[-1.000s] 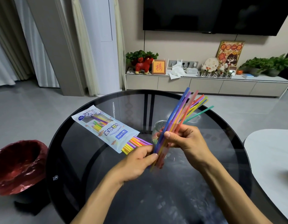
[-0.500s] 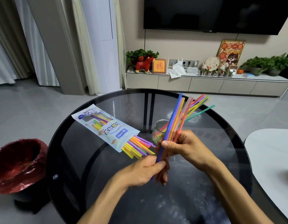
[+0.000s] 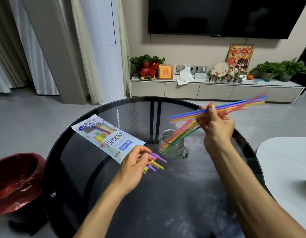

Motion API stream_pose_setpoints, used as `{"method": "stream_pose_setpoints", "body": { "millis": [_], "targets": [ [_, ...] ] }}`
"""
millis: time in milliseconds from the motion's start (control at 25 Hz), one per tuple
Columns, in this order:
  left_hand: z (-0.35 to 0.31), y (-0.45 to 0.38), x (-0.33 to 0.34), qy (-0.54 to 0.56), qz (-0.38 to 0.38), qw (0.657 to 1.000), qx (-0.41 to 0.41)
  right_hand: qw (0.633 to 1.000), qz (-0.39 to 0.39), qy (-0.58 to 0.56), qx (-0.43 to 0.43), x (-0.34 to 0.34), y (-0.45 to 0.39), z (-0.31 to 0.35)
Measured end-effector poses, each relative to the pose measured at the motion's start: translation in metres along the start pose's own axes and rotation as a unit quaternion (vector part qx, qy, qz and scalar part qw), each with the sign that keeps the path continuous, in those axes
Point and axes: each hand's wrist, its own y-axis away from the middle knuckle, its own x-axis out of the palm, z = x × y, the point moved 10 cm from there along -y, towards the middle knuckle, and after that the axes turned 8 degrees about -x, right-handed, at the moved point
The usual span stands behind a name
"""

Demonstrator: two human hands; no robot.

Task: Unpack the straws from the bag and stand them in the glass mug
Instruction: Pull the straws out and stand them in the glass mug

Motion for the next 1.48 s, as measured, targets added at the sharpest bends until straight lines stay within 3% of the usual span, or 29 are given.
{"method": "stream_pose_setpoints", "body": {
  "millis": [80,280,560,680,760,880,920,960,1000,1080,1200,1320,1480],
  "targets": [
    [0.0,0.002,0.004,-0.011,0.004,1.0,0.0,0.999,-0.008,0.026,-0.021,0.007,0.001,-0.009],
    [-0.005,0.003,0.001,-0.031,-0.003,0.999,0.011,0.978,0.056,0.197,-0.049,-0.001,0.023,-0.039],
    [-0.011,0.008,0.001,-0.047,-0.009,0.999,0.019,0.937,0.097,0.335,-0.027,0.002,0.02,-0.053],
    [-0.015,0.008,-0.003,-0.08,-0.021,0.996,0.033,0.885,0.118,0.447,-0.061,0.002,0.019,-0.032],
    [-0.012,0.008,-0.006,-0.148,-0.037,0.987,0.043,0.833,0.166,0.528,-0.023,-0.006,0.023,-0.028],
    [0.001,0.002,-0.003,-0.332,-0.072,0.939,0.062,0.697,0.305,0.649,0.016,-0.012,0.054,-0.041],
    [0.013,-0.002,0.0,-0.395,-0.071,0.915,0.045,0.667,0.358,0.653,0.022,-0.007,0.073,-0.05],
    [0.025,-0.006,0.002,-0.436,-0.058,0.898,0.012,0.66,0.398,0.636,0.019,0.0,0.091,-0.058],
    [0.034,-0.009,0.004,-0.461,-0.038,0.887,-0.018,0.677,0.417,0.607,-0.009,0.011,0.105,-0.061],
    [0.039,-0.007,0.008,-0.477,-0.007,0.878,-0.024,0.7,0.402,0.575,-0.131,0.032,0.119,-0.057],
    [0.031,0.006,0.013,-0.48,0.028,0.877,0.015,0.647,0.393,0.614,-0.226,0.047,0.134,-0.068],
    [0.028,0.017,0.014,-0.485,0.033,0.873,0.043,0.584,0.425,0.664,-0.196,0.053,0.145,-0.099],
    [0.026,0.017,0.008,-0.468,0.015,0.881,0.069,0.546,0.453,0.691,-0.138,0.048,0.145,-0.115]
  ]
}}
